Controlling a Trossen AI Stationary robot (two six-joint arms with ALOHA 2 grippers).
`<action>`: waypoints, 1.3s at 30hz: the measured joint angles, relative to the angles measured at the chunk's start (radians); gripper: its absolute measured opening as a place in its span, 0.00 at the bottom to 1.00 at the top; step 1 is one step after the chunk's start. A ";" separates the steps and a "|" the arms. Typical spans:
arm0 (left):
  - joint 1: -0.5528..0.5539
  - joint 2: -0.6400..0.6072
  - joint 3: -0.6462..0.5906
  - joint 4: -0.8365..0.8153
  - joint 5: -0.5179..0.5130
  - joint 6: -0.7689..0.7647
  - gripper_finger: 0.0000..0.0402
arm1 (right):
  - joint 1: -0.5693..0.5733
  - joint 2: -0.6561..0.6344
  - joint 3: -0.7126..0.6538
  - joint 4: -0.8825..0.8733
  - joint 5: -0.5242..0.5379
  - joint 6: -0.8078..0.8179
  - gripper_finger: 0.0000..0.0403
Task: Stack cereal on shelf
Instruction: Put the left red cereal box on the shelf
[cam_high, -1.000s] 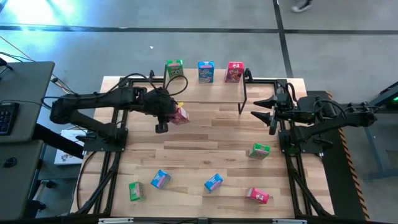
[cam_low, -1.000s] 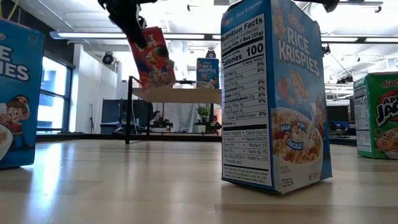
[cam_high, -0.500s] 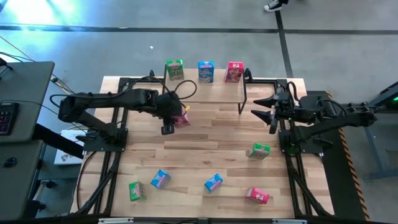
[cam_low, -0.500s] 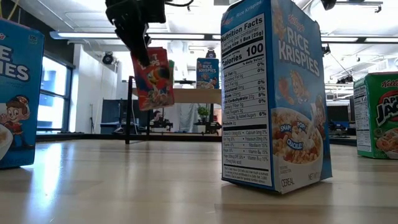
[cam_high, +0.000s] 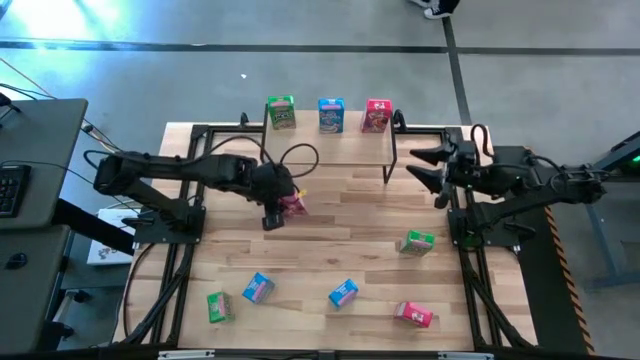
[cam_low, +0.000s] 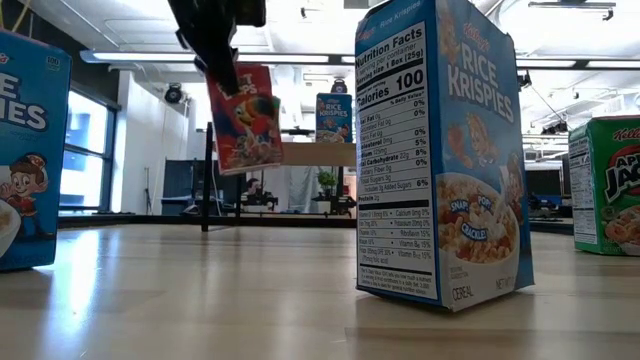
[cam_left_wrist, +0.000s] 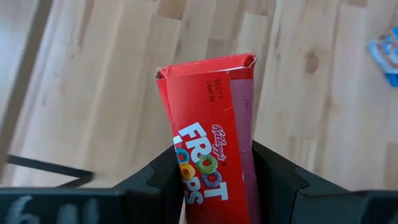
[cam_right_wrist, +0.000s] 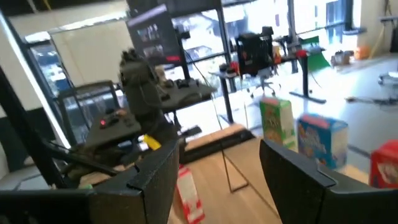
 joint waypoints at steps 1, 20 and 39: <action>-0.008 0.000 0.000 0.003 0.000 -0.017 0.35 | 0.000 0.003 0.000 0.023 -0.009 -0.015 0.54; -0.116 0.000 0.000 0.091 -0.001 -0.164 0.35 | 0.000 0.094 0.001 0.259 -0.185 -0.125 0.61; -0.121 0.000 0.000 0.089 0.050 -0.082 0.35 | 0.000 0.474 0.268 0.139 -0.209 -0.044 0.65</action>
